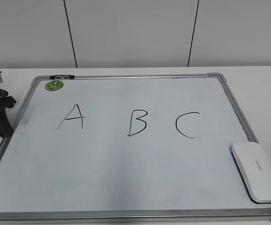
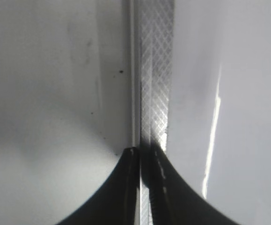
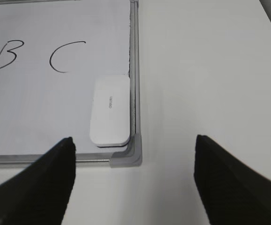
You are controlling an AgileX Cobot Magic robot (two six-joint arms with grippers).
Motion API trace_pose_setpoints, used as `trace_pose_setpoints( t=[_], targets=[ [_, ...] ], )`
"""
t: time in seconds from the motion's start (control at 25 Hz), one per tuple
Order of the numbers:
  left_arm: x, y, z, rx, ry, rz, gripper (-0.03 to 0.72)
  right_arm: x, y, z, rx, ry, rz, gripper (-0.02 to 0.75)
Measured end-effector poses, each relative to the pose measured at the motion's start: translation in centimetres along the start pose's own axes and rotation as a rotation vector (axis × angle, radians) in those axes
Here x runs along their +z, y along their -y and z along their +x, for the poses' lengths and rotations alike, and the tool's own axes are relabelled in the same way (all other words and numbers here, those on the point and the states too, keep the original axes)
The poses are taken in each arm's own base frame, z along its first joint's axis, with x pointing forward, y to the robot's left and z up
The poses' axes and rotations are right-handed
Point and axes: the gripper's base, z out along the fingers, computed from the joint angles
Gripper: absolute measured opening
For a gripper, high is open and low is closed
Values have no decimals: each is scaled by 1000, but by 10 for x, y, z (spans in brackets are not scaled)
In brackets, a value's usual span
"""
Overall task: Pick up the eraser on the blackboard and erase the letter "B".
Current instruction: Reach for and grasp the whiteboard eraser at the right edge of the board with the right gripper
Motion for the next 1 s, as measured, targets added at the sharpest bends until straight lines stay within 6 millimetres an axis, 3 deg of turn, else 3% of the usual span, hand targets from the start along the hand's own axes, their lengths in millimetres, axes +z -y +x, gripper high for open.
trace_pose_setpoints(
  t=[0.28, 0.76, 0.84, 0.88, 0.96, 1.0],
  targets=[
    [0, 0, 0, 0, 0, 0, 29, 26, 0, -32, 0, 54, -2, 586],
    [0, 0, 0, 0, 0, 0, 29, 124, -11, -73, -61, -416, -150, 587],
    [0, 0, 0, 0, 0, 0, 29, 128, -11, -74, -61, -431, -153, 587],
    [0, 0, 0, 0, 0, 0, 29, 145, -14, -79, -68, -490, -169, 587],
    [0, 0, 0, 0, 0, 0, 29, 154, -16, -79, -76, -520, -179, 586],
    [0, 0, 0, 0, 0, 0, 29, 169, -22, -77, -88, -584, -195, 587]
  ],
)
